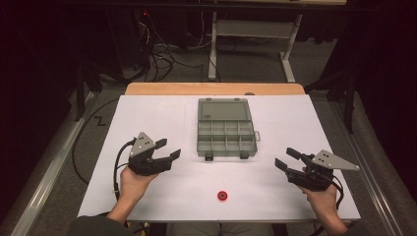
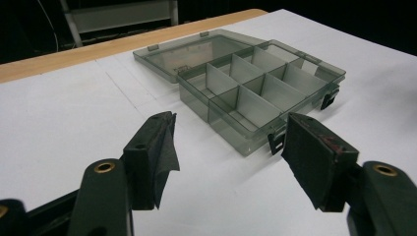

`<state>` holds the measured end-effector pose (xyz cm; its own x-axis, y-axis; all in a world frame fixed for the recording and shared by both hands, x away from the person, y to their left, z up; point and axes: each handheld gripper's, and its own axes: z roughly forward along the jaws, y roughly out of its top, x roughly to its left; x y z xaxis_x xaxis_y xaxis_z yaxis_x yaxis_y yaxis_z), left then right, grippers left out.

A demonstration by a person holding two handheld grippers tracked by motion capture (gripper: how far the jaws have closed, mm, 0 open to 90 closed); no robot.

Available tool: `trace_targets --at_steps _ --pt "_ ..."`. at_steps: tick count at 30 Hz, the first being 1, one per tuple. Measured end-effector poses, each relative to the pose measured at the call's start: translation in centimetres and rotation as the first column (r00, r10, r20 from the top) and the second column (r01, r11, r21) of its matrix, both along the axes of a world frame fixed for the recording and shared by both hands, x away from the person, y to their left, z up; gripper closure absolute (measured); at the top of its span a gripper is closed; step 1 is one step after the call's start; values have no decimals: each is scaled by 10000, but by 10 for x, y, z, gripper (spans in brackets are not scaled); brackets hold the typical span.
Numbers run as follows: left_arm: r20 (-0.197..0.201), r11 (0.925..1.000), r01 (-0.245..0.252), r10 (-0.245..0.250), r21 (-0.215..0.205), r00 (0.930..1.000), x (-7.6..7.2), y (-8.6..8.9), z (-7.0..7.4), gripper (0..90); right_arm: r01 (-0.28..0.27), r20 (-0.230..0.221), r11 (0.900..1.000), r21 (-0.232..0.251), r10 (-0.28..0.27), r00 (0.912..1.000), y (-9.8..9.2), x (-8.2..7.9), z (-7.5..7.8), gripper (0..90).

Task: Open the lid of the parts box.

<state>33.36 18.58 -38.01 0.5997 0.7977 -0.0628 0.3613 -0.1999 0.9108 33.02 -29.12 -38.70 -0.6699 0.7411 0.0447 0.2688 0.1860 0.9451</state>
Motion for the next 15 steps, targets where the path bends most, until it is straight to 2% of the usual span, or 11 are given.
trace_targets --at_steps 9,15 --pt "331 10000 -76 77 -55 9994 -8 1 -3 359 130 273 9995 285 -137 9995 -10 -8 -5 375" --pt "469 9999 -110 114 -83 9988 -13 2 -6 353 -21 514 9994 340 4 9987 -13 -11 -6 367"
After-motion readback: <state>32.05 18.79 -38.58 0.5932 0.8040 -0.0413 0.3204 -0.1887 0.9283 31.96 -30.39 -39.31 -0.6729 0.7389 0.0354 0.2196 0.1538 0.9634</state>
